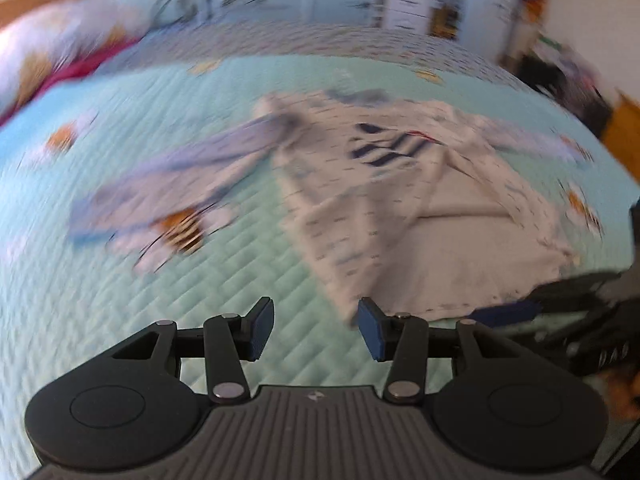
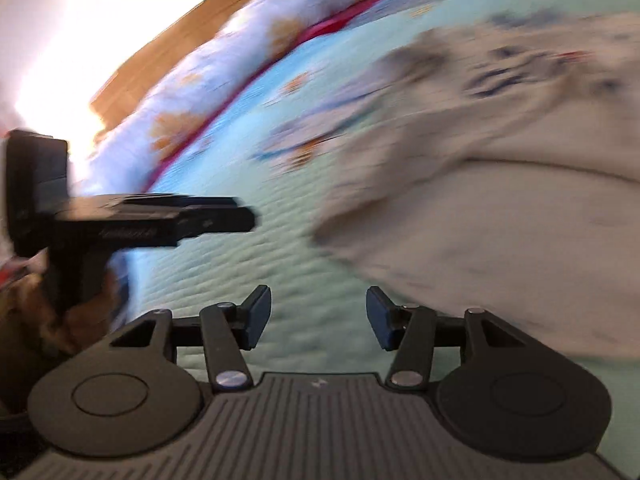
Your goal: Fold clothes
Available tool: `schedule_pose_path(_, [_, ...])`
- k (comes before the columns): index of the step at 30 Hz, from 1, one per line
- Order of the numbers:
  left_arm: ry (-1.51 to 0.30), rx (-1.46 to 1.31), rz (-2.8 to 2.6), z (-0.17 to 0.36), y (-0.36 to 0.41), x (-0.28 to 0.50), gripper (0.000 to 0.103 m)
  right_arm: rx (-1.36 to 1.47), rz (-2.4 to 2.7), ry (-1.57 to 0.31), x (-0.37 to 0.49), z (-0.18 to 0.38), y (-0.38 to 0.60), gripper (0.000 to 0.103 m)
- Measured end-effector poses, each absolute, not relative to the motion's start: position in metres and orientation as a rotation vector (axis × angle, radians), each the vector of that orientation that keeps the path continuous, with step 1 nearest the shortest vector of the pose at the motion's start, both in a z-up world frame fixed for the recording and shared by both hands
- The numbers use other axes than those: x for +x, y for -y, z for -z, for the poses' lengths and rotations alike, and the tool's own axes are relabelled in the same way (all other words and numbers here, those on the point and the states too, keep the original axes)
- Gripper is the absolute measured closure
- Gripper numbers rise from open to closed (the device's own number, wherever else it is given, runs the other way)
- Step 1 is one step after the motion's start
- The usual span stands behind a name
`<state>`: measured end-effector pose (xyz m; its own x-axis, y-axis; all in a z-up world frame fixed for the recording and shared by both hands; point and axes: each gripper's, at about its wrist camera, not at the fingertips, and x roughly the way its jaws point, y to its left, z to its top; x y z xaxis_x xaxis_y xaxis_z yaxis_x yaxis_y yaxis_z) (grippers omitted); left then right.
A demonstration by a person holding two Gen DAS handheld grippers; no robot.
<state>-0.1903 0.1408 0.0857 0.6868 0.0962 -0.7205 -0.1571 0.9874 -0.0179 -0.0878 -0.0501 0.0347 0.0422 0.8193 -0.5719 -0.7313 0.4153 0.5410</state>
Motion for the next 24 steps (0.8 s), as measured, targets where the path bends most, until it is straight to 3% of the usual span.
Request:
schedule_pose_path(13, [-0.838, -0.042, -0.255, -0.043, -0.125, -0.156, 0.054, 0.241, -0.842, -0.864, -0.091, -0.036, 0.168, 0.047])
schedule_pose_path(15, [-0.837, -0.097, -0.265, -0.043, -0.133, -0.153, 0.065, 0.204, -0.767, -0.831, -0.094, -0.036, 0.175, 0.047])
schedule_pose_path(16, [-0.837, -0.119, -0.264, -0.043, -0.137, -0.151, 0.086, 0.183, -0.729, -0.814, -0.095, -0.035, 0.178, 0.047])
schedule_pose_path(17, [-0.837, -0.139, -0.265, -0.044, -0.14, -0.15, 0.098, 0.149, -0.689, -0.796, -0.097, -0.036, 0.18, 0.047])
schedule_pose_path(24, [-0.809, -0.181, -0.27, -0.058, -0.139, -0.152, 0.101, -0.066, -0.522, -0.713, -0.094, -0.038, 0.177, 0.047])
